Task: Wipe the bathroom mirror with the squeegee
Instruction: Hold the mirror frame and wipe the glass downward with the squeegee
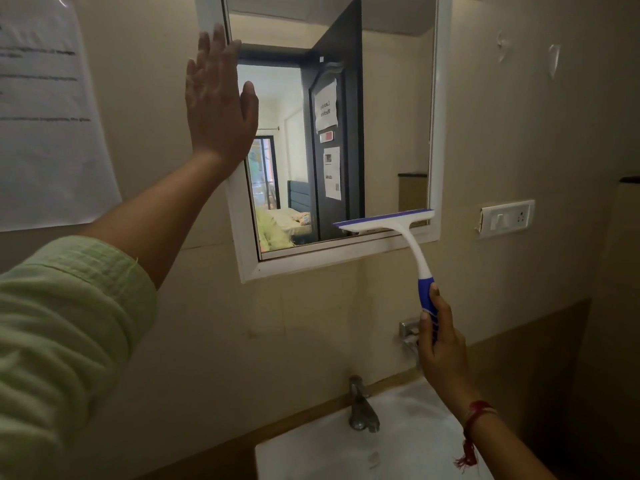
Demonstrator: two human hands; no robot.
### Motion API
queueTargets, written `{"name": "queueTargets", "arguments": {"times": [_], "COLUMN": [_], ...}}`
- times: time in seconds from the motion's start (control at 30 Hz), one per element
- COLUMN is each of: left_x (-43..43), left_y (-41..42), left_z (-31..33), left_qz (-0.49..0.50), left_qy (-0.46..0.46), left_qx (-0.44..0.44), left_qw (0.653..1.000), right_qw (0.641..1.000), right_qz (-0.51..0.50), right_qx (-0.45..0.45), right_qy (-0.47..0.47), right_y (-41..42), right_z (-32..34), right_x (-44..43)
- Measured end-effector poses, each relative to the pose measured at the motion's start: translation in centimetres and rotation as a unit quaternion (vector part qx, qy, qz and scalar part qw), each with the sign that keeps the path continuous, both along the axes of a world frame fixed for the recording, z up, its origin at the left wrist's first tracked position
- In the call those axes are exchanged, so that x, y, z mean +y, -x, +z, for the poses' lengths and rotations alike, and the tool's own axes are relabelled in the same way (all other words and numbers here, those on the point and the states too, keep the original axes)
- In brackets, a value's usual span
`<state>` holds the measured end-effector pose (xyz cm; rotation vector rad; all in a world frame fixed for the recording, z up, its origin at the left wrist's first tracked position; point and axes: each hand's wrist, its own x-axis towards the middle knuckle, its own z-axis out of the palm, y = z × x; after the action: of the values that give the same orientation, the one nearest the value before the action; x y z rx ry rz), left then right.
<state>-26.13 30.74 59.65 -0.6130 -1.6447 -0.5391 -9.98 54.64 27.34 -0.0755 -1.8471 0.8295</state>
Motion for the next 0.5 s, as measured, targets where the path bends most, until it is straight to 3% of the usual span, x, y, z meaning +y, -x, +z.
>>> {"name": "queueTargets", "arguments": {"times": [0.33, 0.5], "left_x": [-0.3, -0.6], "left_y": [-0.9, -4.0], "left_z": [-0.2, -3.9], "left_qz": [-0.01, -0.109], "left_qy": [0.029, -0.012], "left_qx": [-0.04, -0.066], "left_qw": [0.999, 0.992], "right_qw": [0.999, 0.995], "right_qz": [-0.003, 0.056], "right_qx": [-0.045, -0.038], "right_qy": [0.029, 0.073], "right_y": [-3.1, -5.0], "right_z": [0.9, 1.6], "right_x": [-1.0, -3.2]}}
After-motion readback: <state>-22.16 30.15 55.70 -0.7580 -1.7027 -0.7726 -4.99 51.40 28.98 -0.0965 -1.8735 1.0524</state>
